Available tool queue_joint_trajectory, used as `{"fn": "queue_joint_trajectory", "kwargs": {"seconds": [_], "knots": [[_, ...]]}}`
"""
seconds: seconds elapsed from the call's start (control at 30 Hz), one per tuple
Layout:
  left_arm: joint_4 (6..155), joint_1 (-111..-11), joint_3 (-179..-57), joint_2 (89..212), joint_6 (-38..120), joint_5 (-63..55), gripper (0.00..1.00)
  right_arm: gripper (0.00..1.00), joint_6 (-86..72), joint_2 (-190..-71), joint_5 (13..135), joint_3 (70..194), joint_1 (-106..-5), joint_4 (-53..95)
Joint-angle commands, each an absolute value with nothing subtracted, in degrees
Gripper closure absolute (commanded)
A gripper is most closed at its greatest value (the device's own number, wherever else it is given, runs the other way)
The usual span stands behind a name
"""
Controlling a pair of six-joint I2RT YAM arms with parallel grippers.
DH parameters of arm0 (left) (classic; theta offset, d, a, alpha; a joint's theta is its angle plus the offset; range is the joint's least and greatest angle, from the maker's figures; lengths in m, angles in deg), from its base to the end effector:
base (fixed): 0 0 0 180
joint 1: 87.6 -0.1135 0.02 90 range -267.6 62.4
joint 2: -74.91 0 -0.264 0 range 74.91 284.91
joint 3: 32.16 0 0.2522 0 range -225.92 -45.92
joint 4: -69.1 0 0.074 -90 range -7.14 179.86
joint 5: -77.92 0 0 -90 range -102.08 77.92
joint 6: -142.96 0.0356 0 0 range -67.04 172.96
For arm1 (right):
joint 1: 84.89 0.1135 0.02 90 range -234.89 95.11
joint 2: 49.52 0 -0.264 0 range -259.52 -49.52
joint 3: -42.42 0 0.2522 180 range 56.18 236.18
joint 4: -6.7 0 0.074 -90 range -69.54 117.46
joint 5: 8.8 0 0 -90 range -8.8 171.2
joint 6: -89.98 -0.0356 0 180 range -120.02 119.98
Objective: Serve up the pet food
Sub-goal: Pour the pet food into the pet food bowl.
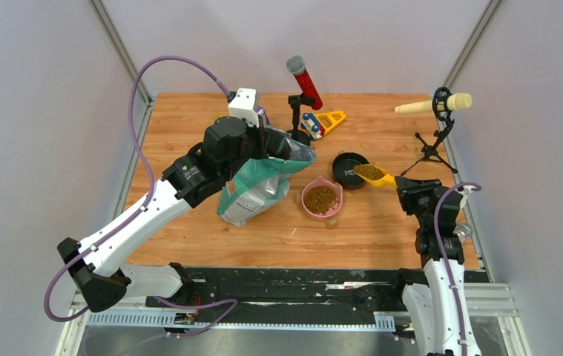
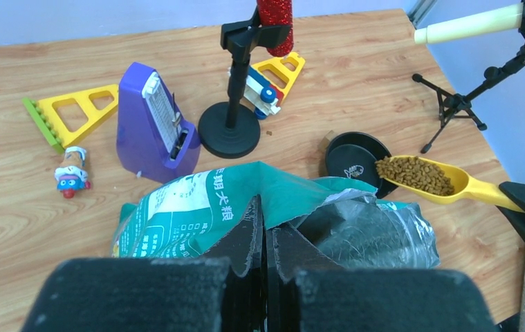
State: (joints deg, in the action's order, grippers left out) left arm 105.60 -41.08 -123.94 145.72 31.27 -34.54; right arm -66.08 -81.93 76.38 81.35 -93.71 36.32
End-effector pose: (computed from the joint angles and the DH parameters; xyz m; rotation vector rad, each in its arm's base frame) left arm 0.1968 -0.1878 0.4245 0.1235 1.8431 -0.4781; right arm 0.1471 -0.0198 0.2407 1.1986 1.6590 0.7230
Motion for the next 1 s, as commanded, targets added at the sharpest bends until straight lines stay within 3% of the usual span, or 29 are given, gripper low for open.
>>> {"fn": "queue_joint_trajectory", "kwargs": {"seconds": [0.0, 0.97], "knots": [[102.2, -41.2, -123.7, 144.5, 31.5, -36.3, 1.00, 1.00, -64.2, -83.2, 75.4, 84.8, -94.0, 33.0], [101.9, -41.2, -123.5, 144.5, 31.4, -36.1, 1.00, 1.00, -58.1, -89.5, 75.0, 90.4, -93.9, 35.4]]}}
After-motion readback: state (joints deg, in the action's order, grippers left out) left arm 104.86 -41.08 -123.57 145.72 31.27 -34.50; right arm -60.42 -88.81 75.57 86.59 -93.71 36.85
